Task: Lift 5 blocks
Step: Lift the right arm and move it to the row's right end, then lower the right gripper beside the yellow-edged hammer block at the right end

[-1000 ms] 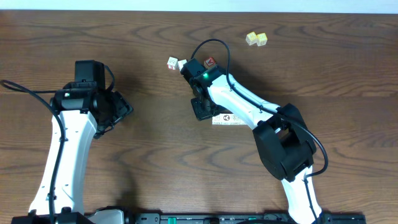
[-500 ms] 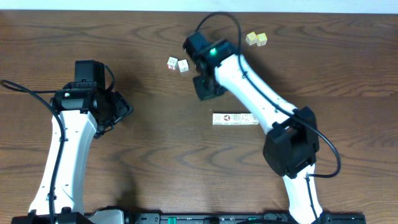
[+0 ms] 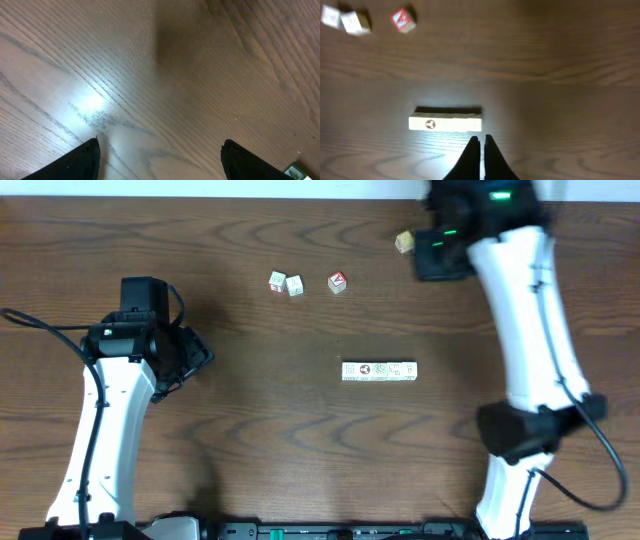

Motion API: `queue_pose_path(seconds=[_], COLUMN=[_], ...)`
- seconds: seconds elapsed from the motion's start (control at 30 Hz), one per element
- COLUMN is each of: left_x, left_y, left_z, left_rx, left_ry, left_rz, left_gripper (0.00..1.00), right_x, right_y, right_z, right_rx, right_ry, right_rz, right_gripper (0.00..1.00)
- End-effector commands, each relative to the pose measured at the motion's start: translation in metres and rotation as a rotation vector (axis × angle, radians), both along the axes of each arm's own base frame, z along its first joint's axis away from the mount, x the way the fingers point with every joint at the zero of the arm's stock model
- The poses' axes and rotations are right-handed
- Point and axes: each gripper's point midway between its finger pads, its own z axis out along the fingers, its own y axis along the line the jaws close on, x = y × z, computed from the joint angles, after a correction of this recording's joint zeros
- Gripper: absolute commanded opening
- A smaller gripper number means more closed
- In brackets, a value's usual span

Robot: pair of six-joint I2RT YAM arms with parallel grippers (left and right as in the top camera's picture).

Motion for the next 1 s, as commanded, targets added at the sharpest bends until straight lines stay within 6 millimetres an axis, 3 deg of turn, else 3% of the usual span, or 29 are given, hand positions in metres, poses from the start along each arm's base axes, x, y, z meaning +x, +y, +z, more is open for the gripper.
queue_pose_path(seconds=[0.0, 0.13, 0.23, 0.37, 0.47, 0.63, 0.73, 0.97], left_x=[0.003, 0.003, 0.003, 0.003, 0.003, 0.003, 0.003, 0.003], left_y=[0.002, 0.002, 0.002, 0.002, 0.002, 0.002, 0.002, 0.002], left_z=[0.008, 0.008, 0.008, 0.008, 0.008, 0.008, 0.008, 0.008], left_rx=[0.008, 0.008, 0.008, 0.008, 0.008, 0.008, 0.008, 0.009], left_ry=[-0.024, -0.024, -0.024, -0.024, -0.024, -0.025, -0.024, -0.025], left_rz=[0.000, 0.000, 0.000, 0.000, 0.000, 0.000, 0.000, 0.000], left_gripper=[0.78, 0.78, 0.78, 0.78, 0.78, 0.78, 0.78, 0.78], right_x=[-0.018, -0.034, -0.047, -0.054, -0.059, -0.069, -0.074, -0.084], right_y=[-0.014, -0.039, -0.050, -0.054, -0.049, -0.023, -0.015, -0.019], right_z=[0.034, 0.035, 0.015, -0.039, -0.091, -0.157, -0.189, -0.231], right_rx=[0.064, 0.043, 0.025, -0.001, 0.017, 0.180, 0.240, 0.234], right_ry=[-0.062, -0.044, 0.036, 0.176, 0.269, 0.341, 0.349, 0.347], right_rz=[0.023, -0.016, -0.042, -0.050, -0.046, 0.027, 0.033, -0.010], right_gripper=[0.01, 0.01, 0.01, 0.01, 0.01, 0.01, 0.01, 0.01])
